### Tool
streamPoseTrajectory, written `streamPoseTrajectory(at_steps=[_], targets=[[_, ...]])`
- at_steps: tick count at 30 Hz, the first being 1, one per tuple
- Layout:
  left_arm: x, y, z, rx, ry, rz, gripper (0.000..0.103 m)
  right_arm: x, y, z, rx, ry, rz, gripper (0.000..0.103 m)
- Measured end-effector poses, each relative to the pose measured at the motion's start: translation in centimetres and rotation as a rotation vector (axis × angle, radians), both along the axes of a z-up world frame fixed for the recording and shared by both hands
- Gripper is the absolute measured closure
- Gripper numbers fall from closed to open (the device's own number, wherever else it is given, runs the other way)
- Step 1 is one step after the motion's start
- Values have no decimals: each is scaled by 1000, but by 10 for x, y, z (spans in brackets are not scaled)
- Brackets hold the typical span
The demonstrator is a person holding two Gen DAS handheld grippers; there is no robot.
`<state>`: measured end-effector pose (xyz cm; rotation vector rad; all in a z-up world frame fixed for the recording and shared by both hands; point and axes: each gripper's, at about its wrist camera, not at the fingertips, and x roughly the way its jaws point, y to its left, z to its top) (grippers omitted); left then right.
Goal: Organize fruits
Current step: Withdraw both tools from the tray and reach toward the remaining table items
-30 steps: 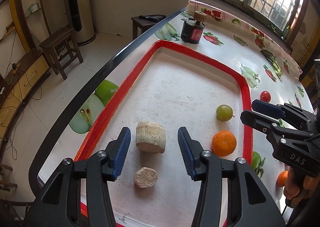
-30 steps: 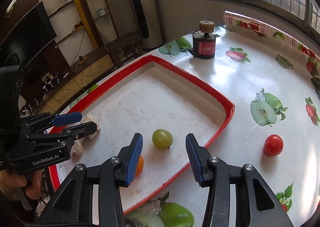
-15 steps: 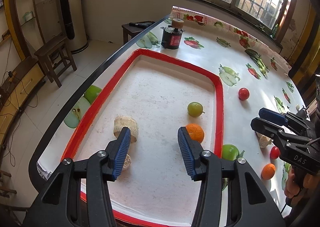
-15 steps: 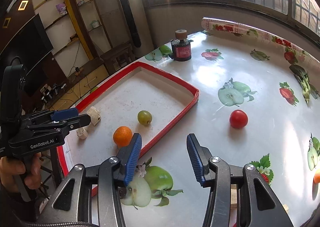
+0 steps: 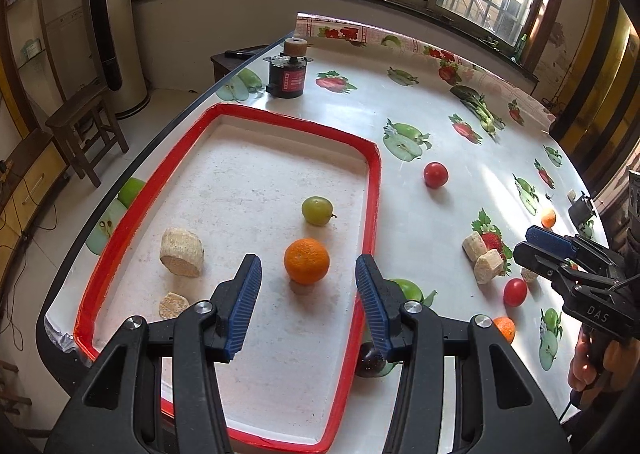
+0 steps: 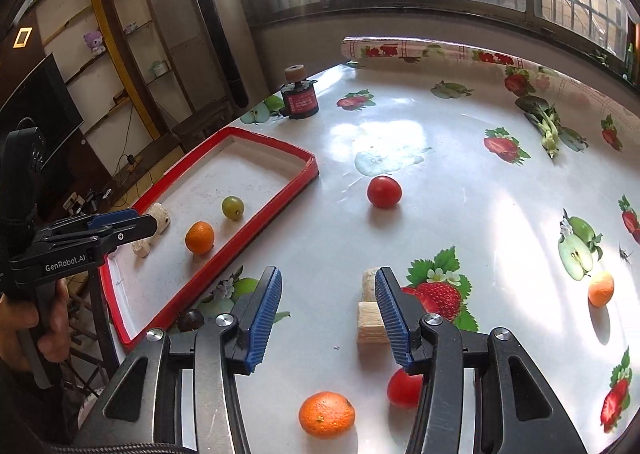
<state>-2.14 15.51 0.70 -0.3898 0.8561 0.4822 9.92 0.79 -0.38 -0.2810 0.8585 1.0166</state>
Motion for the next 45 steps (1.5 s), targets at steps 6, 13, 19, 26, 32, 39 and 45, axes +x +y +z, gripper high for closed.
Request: streamPoseTrajectory(at_steps=[6,13,19,26,32,39,45], targets=[[14,-23,1,-2,0,-53,56,14,-38,-1,-3,-4,-66,52],[35,-55,-2,-18,4,-130,56,33,-84,-5,-9,-1,-154,52],[56,-86,-6,-13,24,-199,56,48,-118,-10,-9,9,-223,52],[73,-111,-6,18,36,-234,56,58,-148,-17,-7,21,-281,52],[80,-122,-3,91,26,-198,56,67,-165,-23,-8,20,-317,52],[90,-133,-8,121,45,-200,56,76,-180,-29,-8,35,-348,52],[101,-134,-19,60,59,-223,50,86,-189,-31,-8,38,-368,51]])
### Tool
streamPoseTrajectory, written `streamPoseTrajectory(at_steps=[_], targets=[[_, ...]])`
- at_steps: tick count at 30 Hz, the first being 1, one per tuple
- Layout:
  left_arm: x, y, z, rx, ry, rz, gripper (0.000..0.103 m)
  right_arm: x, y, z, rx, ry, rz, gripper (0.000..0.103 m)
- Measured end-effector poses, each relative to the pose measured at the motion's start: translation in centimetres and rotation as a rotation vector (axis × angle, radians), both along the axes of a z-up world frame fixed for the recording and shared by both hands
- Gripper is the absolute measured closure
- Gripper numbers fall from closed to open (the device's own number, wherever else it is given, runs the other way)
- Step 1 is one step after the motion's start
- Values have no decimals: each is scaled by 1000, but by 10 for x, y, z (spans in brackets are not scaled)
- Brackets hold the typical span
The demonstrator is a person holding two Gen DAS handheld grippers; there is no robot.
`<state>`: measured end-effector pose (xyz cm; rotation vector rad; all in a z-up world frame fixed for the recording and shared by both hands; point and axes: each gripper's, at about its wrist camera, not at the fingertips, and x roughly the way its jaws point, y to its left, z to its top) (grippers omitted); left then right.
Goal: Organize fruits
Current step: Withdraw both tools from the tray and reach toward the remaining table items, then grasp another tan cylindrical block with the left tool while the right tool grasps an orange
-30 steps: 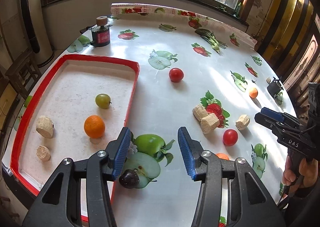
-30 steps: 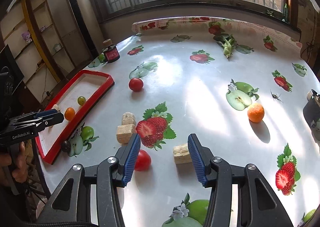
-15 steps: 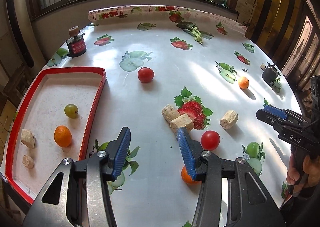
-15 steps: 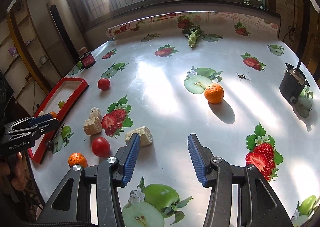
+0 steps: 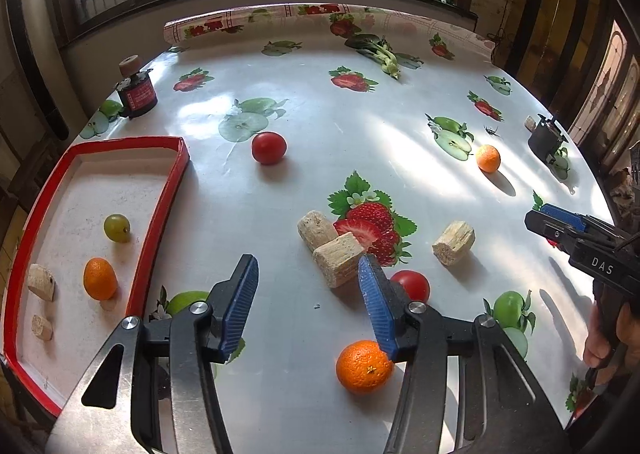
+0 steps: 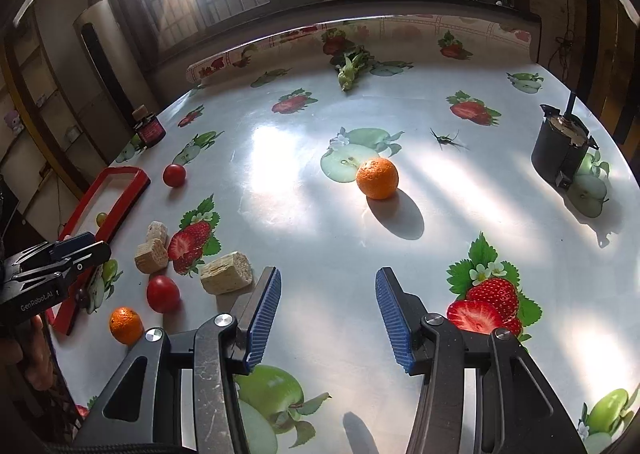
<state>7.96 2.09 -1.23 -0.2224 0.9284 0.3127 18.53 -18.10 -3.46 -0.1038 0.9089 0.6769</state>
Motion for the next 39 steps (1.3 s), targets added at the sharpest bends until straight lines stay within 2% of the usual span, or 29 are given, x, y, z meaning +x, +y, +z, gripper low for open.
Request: streamPoseTrajectory(at_steps=[4,14,21,25,27,28,29,39], targets=[[11,0,-13,-69,27,-14,49,10,-2,-1,-3,1,-16,51],[35,5,-36,-142,68,-11,49,38,7,-7,0,-5,-44,51],[45,9,-43,-119,79,0,50,69,26,-18,-53,-21,-67,51],[44,10,-43,-102,64,-13,67,86,39,-27,-98,-34,-76,53],[42,12,-43,-113,53,-24,70,92,46,-33,-124,-40,-77,58],[40,14,-43,-122,48,-26,70,92,48,-34,-133,-62,-72,66],[39,15,-42,-124,48,-25,70,91,50,-34,-139,-66,-66,68],[12,18,-19,-78,-1,-19,70,46,52,-10,-66,-70,1,69]])
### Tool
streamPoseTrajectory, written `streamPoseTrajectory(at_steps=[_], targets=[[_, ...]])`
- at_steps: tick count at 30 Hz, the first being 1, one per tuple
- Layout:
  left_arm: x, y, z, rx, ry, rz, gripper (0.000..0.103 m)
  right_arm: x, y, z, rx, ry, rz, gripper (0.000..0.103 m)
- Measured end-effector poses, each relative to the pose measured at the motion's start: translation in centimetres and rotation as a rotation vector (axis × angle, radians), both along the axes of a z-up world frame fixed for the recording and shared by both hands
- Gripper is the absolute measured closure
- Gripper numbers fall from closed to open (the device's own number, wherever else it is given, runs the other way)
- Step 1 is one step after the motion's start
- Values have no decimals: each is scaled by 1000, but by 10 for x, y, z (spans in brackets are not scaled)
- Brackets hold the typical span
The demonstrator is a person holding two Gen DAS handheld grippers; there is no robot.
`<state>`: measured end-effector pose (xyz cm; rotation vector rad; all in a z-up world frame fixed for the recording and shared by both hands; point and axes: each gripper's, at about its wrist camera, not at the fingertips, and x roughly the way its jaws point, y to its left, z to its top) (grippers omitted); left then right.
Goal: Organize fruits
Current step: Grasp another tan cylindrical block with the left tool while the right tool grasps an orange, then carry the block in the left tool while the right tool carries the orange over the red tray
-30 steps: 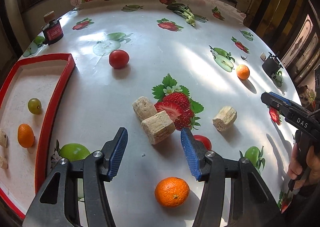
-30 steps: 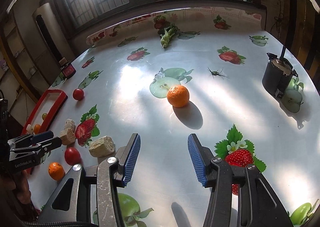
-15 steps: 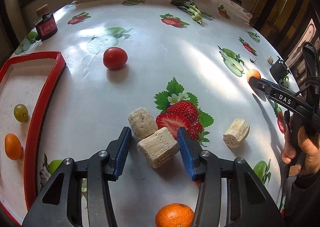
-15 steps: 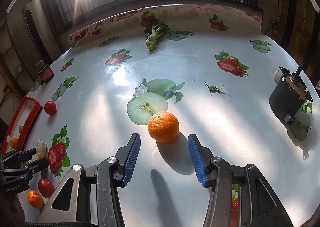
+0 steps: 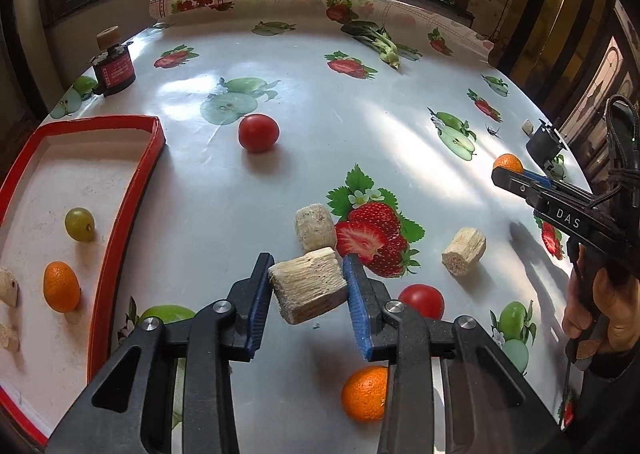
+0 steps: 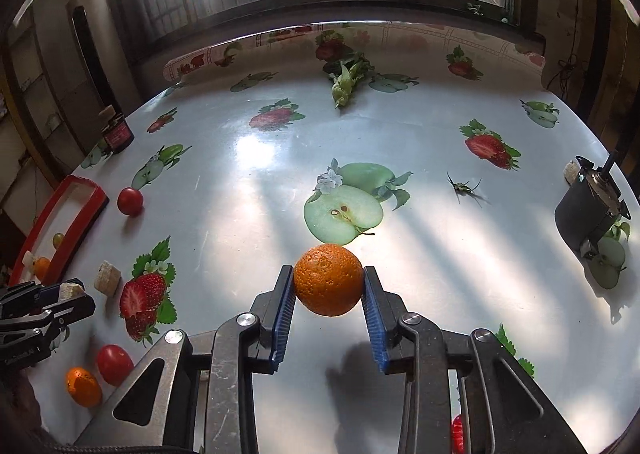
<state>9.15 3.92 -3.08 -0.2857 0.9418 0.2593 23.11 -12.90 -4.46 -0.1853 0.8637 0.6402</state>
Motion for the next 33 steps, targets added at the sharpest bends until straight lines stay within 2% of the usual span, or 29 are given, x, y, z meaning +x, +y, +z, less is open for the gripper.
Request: streamPoseTrajectory(at_steps=[10,22,33], targets=[[-38,10,24,59,-50,51,70,-64,22,33,84,-16,126,69],[-83,25,45,137,-95,121,70,-116,60,44,91,-26,240,69],[-111,47,49,145,-115,183,70,-146,90,54,85,-44,308,70]])
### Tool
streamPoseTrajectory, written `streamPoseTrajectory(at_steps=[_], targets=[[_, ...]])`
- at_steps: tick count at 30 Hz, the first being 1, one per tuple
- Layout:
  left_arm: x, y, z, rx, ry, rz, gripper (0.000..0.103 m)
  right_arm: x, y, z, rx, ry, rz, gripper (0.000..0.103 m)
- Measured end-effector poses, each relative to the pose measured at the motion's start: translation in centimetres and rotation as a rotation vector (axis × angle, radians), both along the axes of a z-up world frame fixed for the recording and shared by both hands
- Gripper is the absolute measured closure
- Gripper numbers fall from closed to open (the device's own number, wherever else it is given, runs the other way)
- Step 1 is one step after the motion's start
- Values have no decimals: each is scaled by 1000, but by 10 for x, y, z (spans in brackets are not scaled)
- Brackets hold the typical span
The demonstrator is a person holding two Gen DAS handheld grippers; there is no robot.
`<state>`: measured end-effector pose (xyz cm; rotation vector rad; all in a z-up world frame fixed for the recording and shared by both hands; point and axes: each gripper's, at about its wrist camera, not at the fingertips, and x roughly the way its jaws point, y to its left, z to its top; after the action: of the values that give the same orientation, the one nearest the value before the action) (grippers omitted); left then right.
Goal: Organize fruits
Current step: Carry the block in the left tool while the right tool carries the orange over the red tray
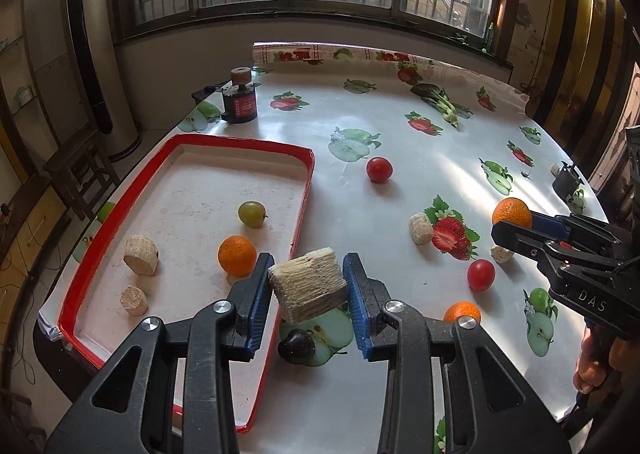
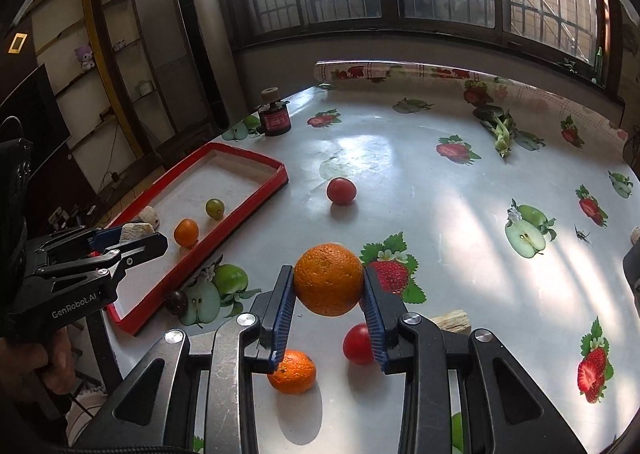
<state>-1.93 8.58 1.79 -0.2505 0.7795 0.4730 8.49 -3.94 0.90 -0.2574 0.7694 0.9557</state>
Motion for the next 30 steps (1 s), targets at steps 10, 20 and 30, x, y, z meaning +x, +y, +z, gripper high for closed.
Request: streamPoseTrajectory(at_steps=[10,20,30], targets=[[-16,19,2,7,-8,42,70,-15,27,4,-1,-6,47,70],[-20,36,0,-1,-8,71,70,-22,51,6,-3,-12,85,70],[-25,73,1,-44,-17,106,70,-25,90,5,-6,0,140,70]])
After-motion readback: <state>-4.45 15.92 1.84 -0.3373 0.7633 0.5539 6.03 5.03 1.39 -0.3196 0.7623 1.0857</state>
